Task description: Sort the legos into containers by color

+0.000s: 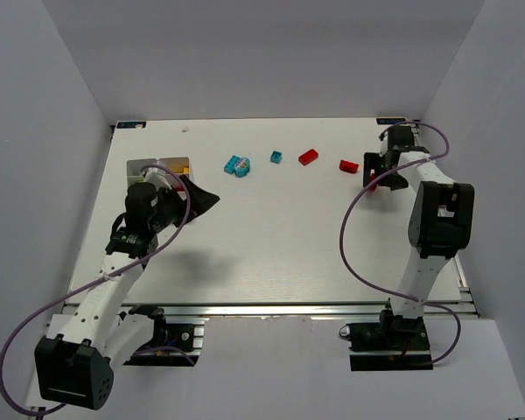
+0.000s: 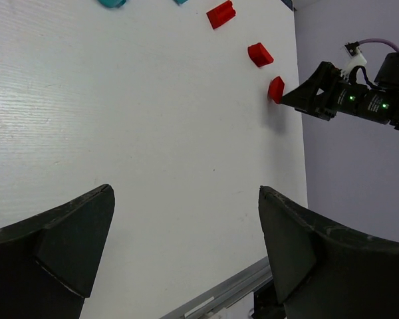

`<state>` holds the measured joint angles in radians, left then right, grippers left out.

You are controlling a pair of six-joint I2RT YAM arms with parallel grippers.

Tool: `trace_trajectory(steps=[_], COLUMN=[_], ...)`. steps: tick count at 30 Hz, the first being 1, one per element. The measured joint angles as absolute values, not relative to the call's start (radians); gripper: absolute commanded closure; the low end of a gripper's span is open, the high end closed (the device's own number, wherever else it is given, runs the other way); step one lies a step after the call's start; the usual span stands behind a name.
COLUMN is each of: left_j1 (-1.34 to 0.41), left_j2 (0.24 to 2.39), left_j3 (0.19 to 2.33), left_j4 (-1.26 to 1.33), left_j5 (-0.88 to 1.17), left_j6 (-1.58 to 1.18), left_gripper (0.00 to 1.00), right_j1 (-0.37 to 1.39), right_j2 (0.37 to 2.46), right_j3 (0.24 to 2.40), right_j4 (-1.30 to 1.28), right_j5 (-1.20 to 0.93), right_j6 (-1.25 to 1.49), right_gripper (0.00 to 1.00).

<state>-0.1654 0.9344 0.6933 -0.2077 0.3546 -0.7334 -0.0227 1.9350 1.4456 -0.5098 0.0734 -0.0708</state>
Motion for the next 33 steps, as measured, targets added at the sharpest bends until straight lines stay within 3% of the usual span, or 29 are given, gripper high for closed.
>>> trace_trajectory(steps=[3,9,15,30,31,33], left_j1=[-0.2,-0.253,-0.287,-0.31,-0.31,-0.31], left_j2=[0.926,0.926,0.925,0.886,0.884,0.873], left_j3=[0.693,0.693,0.693,0.693,0.691,0.683], left_j4=[-0.204,-0.203,-0.215,-0.236,-0.233,-0.232], left_j5=[0.324,0.26,0.194,0.155,0.155,0.153], left_j6=[-0.759,-0.803,-0.832,-0.861,-0.862,-0.862], left_gripper=[0.02,0.02,0.02,0.08,0.08,0.08], right_j1=[-0.048,-0.063,-0.058,-0.057,-0.056,-0.048], right_j2=[1.995,2.123,2.18,2.156,2.143,2.099], right_j3=[1.509,1.671,1.702,1.646,1.634,1.597], right_j4=[-0.517,-0.505,-0.502,-0.51,-0.511,-0.509], right_j5=[0.076,0.059,0.026,-0.048,-0.07,-0.112], right_j6=[0.028,0.135,0.175,0.171,0.164,0.143], right_gripper=[0.14,0.24,0.35,0.91,0.99,1.0])
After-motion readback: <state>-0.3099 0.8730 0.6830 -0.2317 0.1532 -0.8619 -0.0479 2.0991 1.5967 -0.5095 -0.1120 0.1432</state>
